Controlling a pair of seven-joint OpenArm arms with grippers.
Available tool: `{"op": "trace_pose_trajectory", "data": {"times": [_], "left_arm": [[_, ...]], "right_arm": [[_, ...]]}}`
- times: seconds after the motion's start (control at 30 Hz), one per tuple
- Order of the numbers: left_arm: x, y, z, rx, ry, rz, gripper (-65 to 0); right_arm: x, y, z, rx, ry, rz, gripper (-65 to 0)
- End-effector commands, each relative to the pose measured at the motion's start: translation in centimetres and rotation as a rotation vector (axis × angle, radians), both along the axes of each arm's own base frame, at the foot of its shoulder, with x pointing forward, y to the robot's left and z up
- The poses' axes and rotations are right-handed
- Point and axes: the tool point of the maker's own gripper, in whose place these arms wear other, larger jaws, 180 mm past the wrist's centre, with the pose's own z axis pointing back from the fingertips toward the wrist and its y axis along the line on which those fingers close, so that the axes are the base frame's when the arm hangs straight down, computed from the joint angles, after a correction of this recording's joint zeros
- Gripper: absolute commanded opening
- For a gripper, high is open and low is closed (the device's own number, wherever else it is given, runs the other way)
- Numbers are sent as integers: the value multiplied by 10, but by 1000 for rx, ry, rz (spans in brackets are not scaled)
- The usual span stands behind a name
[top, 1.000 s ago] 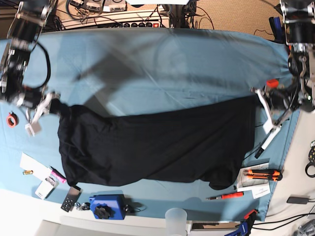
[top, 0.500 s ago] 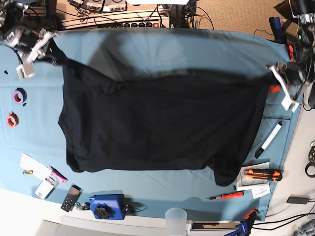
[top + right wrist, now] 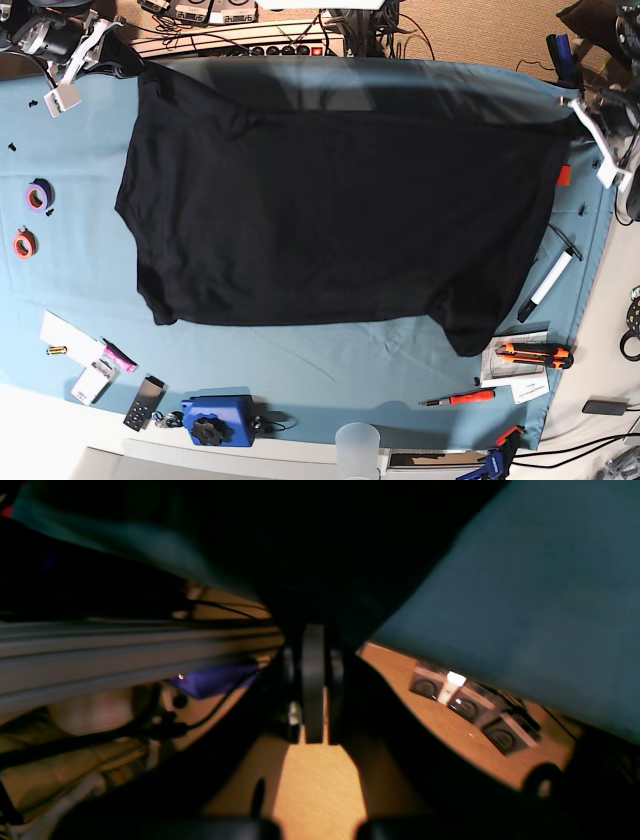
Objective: Layout the t-shirt on the table in an organized manner, then fold the t-shirt properly
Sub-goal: 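Stretch the shirt between both grippers and lay it flat on the cloth, then lower both grippers onto the shirt's side edges and grasp them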
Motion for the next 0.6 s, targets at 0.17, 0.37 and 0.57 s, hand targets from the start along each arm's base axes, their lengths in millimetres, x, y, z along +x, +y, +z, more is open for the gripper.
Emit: {"op": "trace_pose_trajectory", "data": {"times": [0.17,0.37,0.57], "left_arm": [[-9,-6,1,-19,2,-33,-650],[-12,-13,-1,-53,13,-33,-498],[-9,-15,8,-46,-1,-38,-353]], "right_arm": [[3,-1,6,-10,-19,11,-650],[3,-1,6,-11,-18,11,-646],[8,-6,12,-26,-28,36,-566]]}}
